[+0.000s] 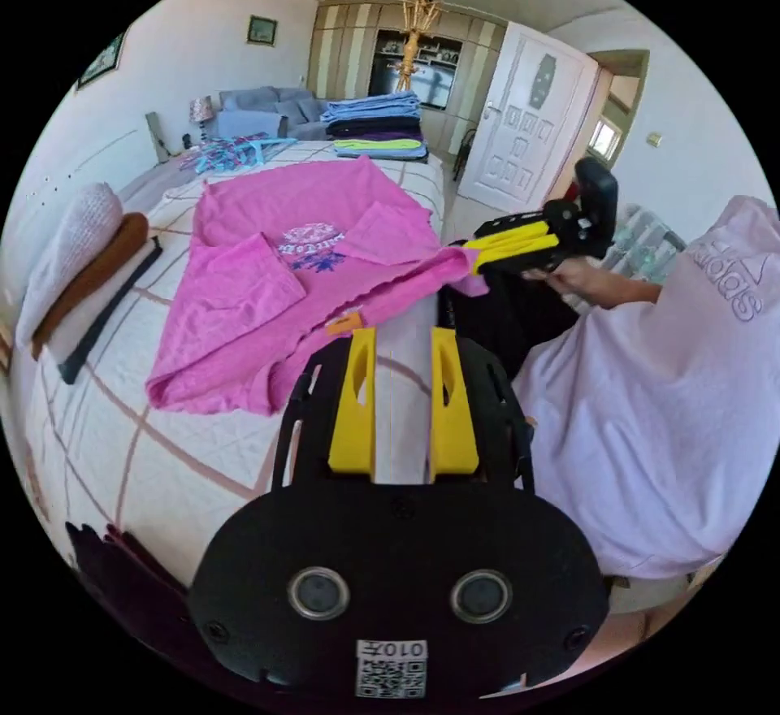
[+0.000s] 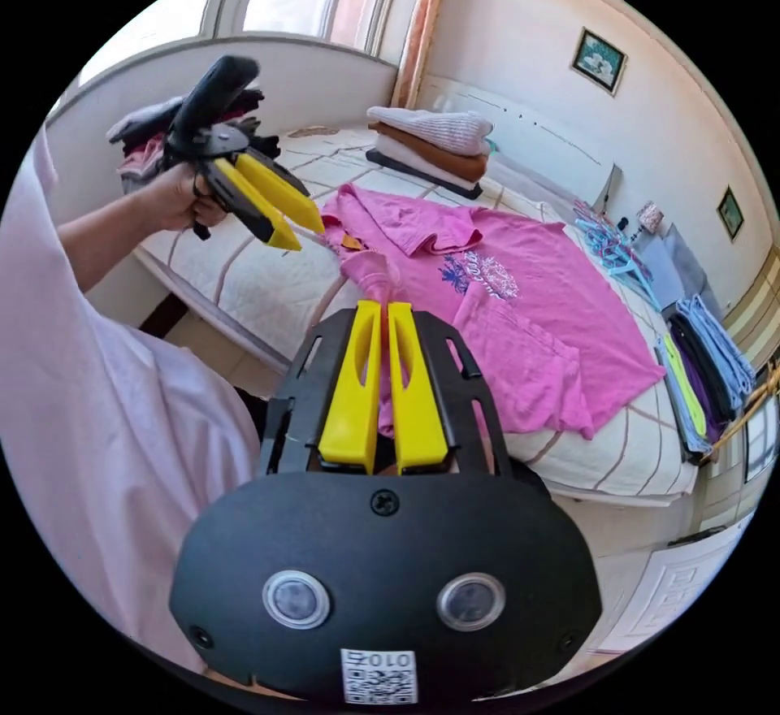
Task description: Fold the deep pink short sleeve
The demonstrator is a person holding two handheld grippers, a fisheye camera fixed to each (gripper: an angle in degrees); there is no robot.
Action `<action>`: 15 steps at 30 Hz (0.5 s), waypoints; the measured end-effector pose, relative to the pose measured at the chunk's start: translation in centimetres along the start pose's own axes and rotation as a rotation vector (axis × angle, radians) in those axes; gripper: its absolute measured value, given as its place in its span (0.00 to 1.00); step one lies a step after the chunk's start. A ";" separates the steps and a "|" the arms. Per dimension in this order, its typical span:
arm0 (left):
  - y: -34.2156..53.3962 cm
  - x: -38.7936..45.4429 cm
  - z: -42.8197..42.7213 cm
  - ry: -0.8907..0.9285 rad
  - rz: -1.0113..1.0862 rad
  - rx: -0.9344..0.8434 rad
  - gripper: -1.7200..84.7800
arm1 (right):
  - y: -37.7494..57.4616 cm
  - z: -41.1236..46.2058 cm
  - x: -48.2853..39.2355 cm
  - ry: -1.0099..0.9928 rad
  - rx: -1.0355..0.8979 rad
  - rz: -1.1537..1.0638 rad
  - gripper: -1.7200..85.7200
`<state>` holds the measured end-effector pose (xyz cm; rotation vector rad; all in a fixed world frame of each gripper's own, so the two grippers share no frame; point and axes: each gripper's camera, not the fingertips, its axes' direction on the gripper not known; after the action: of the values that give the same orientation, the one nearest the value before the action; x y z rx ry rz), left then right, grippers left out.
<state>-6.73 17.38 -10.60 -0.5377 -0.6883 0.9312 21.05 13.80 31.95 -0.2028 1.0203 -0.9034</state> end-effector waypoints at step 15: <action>5.1 5.0 11.3 -0.415 0.543 -0.203 0.08 | -1.7 -2.0 2.4 -0.049 -0.022 0.073 0.03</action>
<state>-15.69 25.66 -5.01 -0.7401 -1.0443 1.5165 18.98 11.49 30.21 -0.2043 0.9868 -0.8178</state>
